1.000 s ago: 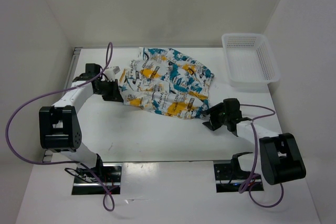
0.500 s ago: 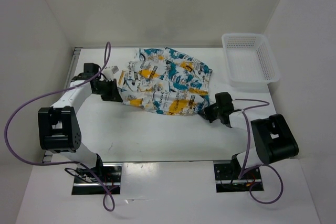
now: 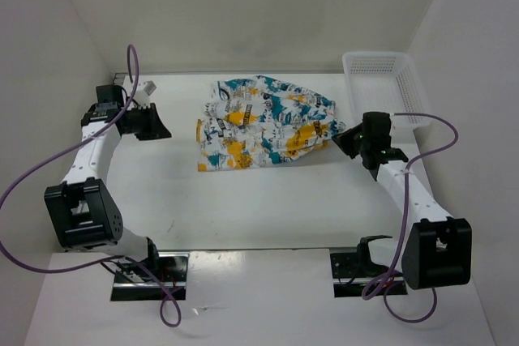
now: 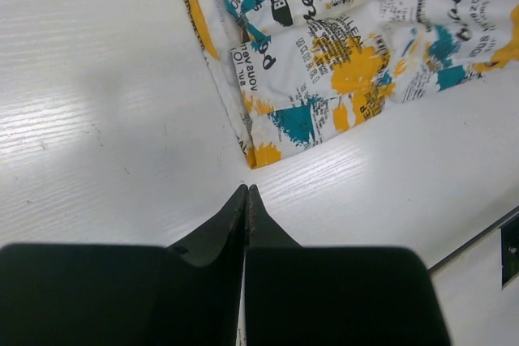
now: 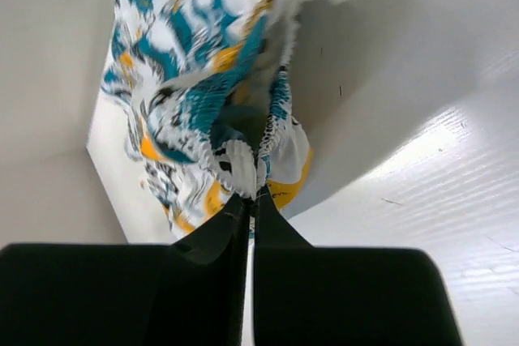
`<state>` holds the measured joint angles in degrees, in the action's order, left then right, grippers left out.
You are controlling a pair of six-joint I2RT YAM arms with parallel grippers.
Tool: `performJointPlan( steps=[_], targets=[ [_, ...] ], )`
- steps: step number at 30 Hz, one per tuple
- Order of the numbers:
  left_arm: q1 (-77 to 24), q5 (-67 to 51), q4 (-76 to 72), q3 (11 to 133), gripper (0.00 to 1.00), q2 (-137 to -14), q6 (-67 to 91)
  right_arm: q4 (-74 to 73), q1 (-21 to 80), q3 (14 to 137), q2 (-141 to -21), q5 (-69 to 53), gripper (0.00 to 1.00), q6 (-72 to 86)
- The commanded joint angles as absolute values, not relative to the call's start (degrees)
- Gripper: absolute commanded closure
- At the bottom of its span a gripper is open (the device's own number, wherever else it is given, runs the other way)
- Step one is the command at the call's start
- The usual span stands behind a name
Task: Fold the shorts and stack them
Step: Flatten the shorts out
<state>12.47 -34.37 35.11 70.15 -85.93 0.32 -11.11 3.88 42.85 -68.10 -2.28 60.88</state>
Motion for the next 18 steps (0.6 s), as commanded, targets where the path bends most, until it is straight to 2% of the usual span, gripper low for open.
performJointPlan(
  steps=[1,3,9,14,17,18],
  targets=[
    [12.3,-35.9,34.5,70.8,1.00,-82.5,0.0,-17.8,3.8,47.6,-66.4,-5.8,1.00,51.7],
    [12.3,-35.9,34.5,68.6,1.00,-81.9,0.0,-22.0,3.2,48.2,-66.4,-10.0,1.00,51.1],
    [8.0,-35.3,31.9,60.7,1.00,-81.5,0.0,-25.7,1.4,36.1,-64.3,-11.9,1.00,51.9],
    [1.9,-33.1,26.8,57.7,0.88,-86.2,0.0,-25.0,0.0,32.0,-63.2,-13.5,1.00,53.1],
    [0.2,-28.4,25.0,60.7,0.80,-89.2,0.0,-25.7,0.0,32.5,-63.7,-12.8,1.00,52.6],
    [-0.5,-27.7,25.0,63.6,0.69,-90.4,0.0,-24.9,0.0,32.5,-64.2,-12.8,1.00,52.6]
  ],
)
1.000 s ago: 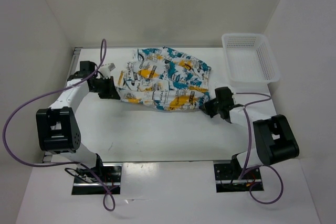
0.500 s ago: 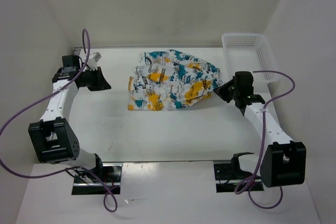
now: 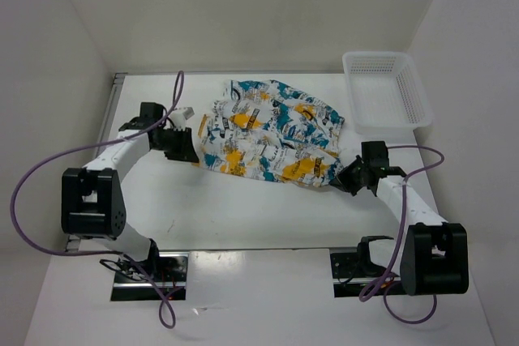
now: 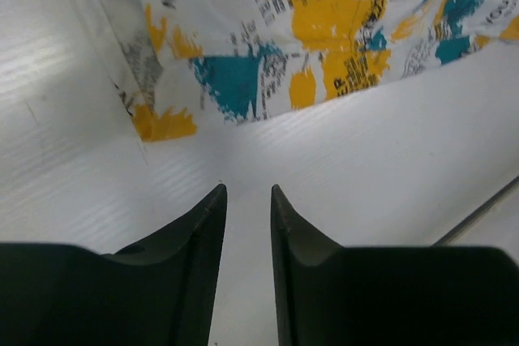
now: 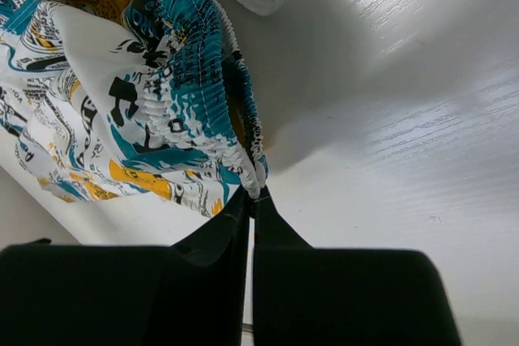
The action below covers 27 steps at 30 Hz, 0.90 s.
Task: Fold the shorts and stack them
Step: Flatten the shorts out
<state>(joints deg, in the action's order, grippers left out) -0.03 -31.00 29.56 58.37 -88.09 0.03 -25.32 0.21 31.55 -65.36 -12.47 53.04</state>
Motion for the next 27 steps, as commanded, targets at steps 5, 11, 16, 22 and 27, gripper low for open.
performJointPlan(
  steps=[5,11,16,22,27],
  targets=[
    [-1.7,-22.9,26.0,69.1,0.40,-97.3,0.0,-24.3,-0.5,32.5,-64.9,-12.8,0.99,52.6],
    [-5.0,-21.7,23.6,71.5,0.28,-104.1,0.0,-24.9,-0.5,32.0,-63.8,-12.8,0.98,52.6],
    [-5.8,-23.6,22.7,74.5,0.38,-107.1,0.0,-25.4,-0.5,32.0,-63.3,-12.8,0.98,53.1],
    [-5.8,-25.8,22.1,73.3,0.82,-108.4,0.0,-25.4,-0.5,32.0,-62.8,-12.3,0.97,53.6],
    [-5.2,-26.4,26.0,72.4,1.00,-103.7,0.0,-25.9,-0.5,32.0,-62.2,-12.3,0.97,54.1]
  ],
)
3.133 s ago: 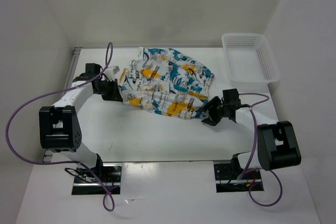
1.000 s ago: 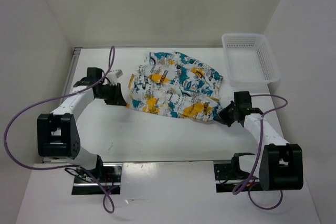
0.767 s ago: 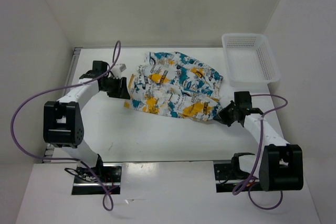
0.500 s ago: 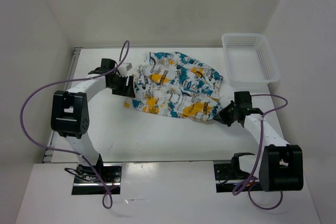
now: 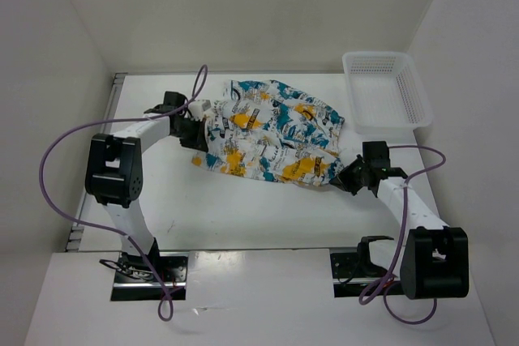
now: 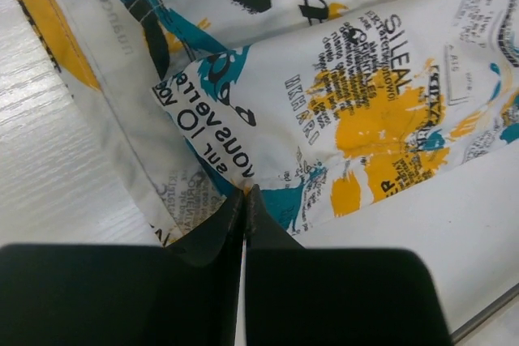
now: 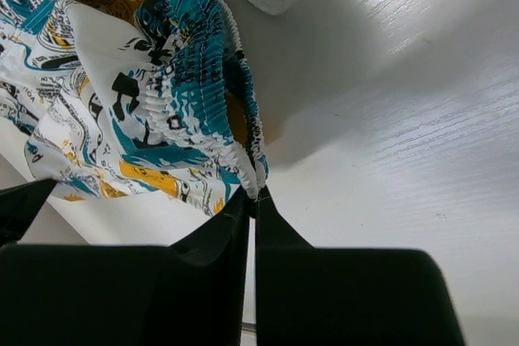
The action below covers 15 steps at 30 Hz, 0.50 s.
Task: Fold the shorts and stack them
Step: Flatten the shorts out
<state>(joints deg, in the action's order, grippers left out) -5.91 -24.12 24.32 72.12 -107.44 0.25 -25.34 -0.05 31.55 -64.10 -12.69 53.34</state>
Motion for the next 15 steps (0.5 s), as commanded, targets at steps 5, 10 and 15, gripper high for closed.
performJointPlan(
  steps=[5,10,15],
  targets=[
    [-1.6,-34.3,30.0,65.4,1.00,-97.0,0.0,-27.7,-0.5,31.5,-60.1,-12.3,0.97,56.1],
    [0.3,-34.8,34.5,57.7,1.00,-92.0,0.0,-30.4,-1.1,30.9,-57.4,-13.2,0.97,57.1],
    [3.1,-34.8,37.0,52.8,1.00,-88.5,0.0,-34.4,-1.1,29.7,-56.2,-14.2,0.84,58.4]
  ],
)
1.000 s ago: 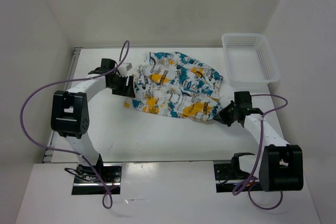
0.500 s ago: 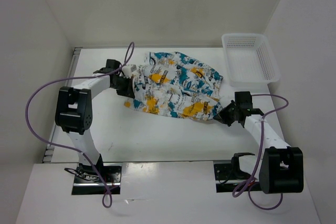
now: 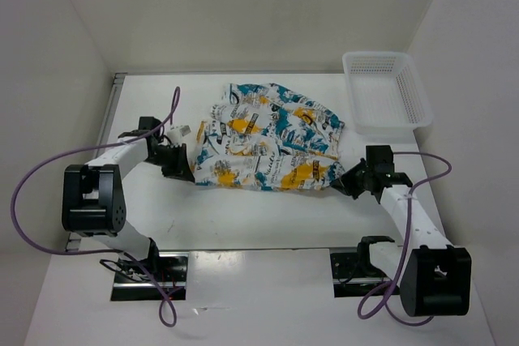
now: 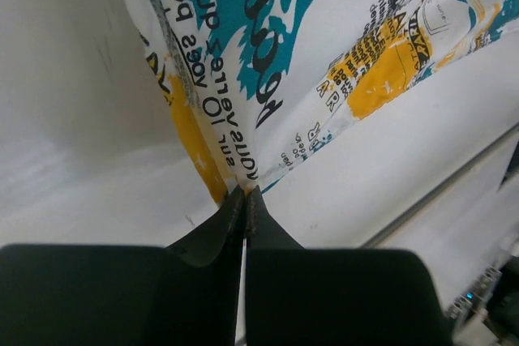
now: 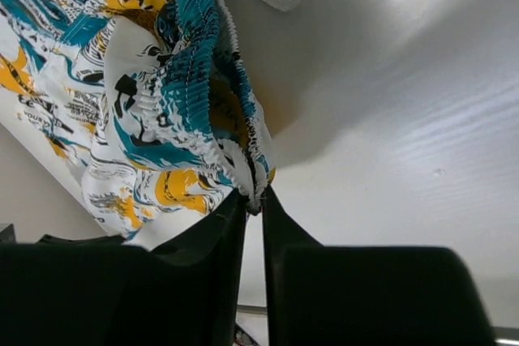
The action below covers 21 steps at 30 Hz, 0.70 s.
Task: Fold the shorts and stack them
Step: Flatten the shorts out, then fold the shorts
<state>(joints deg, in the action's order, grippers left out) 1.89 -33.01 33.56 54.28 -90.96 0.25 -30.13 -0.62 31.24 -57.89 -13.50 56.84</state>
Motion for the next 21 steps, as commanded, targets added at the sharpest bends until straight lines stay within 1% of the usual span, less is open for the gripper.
performJointPlan(
  steps=[1,3,4,5,6,7,10,13,15,18,19,21],
  targets=[
    [3.8,-34.8,37.0,52.8,1.00,-87.8,0.0,-34.4,-1.1,29.7,-56.2,-14.2,0.81,59.3],
    [3.8,-34.0,37.6,52.2,1.00,-87.8,0.0,-34.4,-1.1,27.8,-54.8,-14.2,0.71,59.9],
    [3.8,-33.4,38.6,52.2,0.94,-87.8,0.0,-34.4,-1.1,27.0,-54.8,-13.7,0.64,60.6],
    [3.8,-33.4,39.1,52.2,0.89,-87.8,0.0,-34.4,-1.1,26.5,-53.4,-13.7,0.59,61.2],
    [4.3,-33.4,40.1,52.2,0.56,-87.8,0.0,-33.5,-1.1,25.9,-53.3,-13.7,0.54,61.2],
    [4.3,-33.4,40.7,52.2,0.48,-87.8,0.0,-33.0,-1.1,25.3,-52.4,-13.7,0.45,61.7],
    [5.5,-33.9,41.3,50.1,0.27,-86.1,0.0,-32.0,-1.1,24.6,-50.1,-14.2,0.34,61.7],
    [6.7,-32.8,42.9,49.3,0.27,-83.4,0.0,-32.0,-1.1,24.1,-48.0,-14.2,0.31,61.7],
    [7.2,-32.2,42.9,47.0,0.27,-82.3,0.0,-32.0,-1.1,24.1,-46.6,-14.8,0.31,61.7],
    [7.2,-36.0,39.6,44.0,0.27,-81.7,0.0,-32.5,-1.1,23.0,-45.3,-14.8,0.30,62.2],
    [7.2,-39.1,37.3,43.3,0.27,-81.7,0.0,-32.5,-1.1,23.0,-44.7,-14.8,0.30,62.2],
    [7.2,-40.5,35.3,42.6,0.27,-81.7,0.0,-32.0,-1.1,23.0,-44.6,-15.3,0.30,62.2]
  ],
)
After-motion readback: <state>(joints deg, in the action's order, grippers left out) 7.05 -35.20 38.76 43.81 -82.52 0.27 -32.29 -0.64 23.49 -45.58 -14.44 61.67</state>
